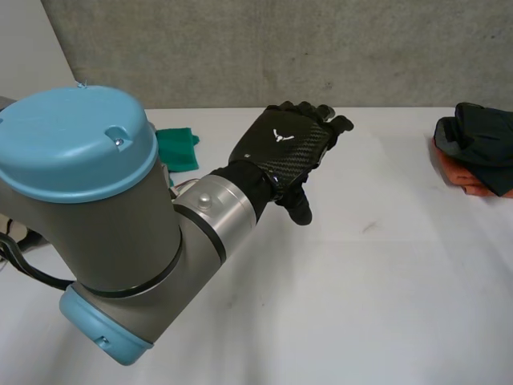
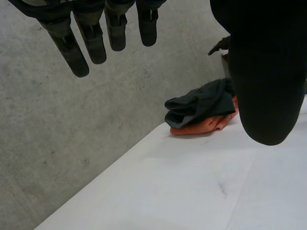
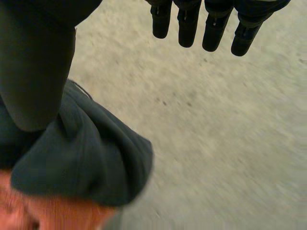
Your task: Fold the laundry.
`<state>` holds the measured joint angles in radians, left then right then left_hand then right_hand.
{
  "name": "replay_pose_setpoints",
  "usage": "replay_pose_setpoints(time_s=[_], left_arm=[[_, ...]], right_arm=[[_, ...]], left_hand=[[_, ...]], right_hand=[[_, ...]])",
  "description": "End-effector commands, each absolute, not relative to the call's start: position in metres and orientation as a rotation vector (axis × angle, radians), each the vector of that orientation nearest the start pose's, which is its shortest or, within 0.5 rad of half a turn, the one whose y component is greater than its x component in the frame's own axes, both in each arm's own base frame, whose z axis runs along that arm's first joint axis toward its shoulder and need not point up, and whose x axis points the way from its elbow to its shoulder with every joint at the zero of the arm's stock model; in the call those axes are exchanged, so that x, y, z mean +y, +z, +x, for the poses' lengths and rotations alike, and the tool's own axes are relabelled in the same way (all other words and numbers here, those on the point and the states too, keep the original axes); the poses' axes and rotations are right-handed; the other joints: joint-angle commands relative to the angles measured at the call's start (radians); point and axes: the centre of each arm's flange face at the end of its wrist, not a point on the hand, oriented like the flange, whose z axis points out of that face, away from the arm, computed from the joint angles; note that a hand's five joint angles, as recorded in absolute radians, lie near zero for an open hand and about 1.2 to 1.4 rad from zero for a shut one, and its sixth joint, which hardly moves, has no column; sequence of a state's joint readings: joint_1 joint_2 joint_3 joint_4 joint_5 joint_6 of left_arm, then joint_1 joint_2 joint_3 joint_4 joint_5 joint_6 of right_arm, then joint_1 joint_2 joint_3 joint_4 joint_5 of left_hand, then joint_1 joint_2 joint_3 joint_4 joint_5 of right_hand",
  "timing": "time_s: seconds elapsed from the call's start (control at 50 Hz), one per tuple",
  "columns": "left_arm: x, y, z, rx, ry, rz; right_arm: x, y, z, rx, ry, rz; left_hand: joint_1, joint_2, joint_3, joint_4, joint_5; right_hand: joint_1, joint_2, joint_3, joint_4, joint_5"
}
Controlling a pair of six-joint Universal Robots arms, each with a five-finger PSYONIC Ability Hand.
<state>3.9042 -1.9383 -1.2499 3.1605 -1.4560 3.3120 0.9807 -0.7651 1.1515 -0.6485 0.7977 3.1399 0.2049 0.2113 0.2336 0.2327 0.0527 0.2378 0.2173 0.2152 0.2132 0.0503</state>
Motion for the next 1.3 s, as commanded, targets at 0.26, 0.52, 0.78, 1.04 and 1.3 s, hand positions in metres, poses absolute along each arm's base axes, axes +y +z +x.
replay_pose_setpoints(time_s=[0.26,0.52,0.78,1.04,1.3], left_arm=[[-0.155,0.351,-0.366,-1.456,1.906,-0.858],[-0.29,0.357,-0.253,-1.78,2.292,-0.493],[-0.432,0.226,-0.137,-2.313,2.399,-0.624],[-0.482,0.151,-0.113,-2.374,2.412,-0.821],[-0.417,0.332,-0.181,-1.8,2.741,-0.485]], right_arm=[[-0.454,0.304,-0.109,2.297,-3.102,-0.361],[-0.372,0.317,0.128,1.595,-2.702,-0.729],[-0.288,0.207,0.219,1.798,-2.212,-1.191],[-0.277,0.168,0.213,1.951,-2.085,-1.233],[-0.281,0.173,0.21,1.97,-2.132,-1.202]], left_hand=[[0.0,-0.007,-0.029,-0.028,-0.023],[0.0,-0.007,-0.029,-0.028,-0.023],[-0.006,-0.012,-0.035,-0.034,-0.028],[0.925,0.919,0.896,0.897,0.903],[1.191,1.185,1.163,1.164,1.169]], right_hand=[[-0.063,-0.043,-0.041,-0.039,-0.05],[-0.063,-0.043,-0.041,-0.039,-0.05],[-0.063,-0.043,-0.041,-0.039,-0.05],[-0.063,-0.043,-0.041,-0.039,-0.05],[-0.063,-0.043,-0.041,-0.039,-0.05]])
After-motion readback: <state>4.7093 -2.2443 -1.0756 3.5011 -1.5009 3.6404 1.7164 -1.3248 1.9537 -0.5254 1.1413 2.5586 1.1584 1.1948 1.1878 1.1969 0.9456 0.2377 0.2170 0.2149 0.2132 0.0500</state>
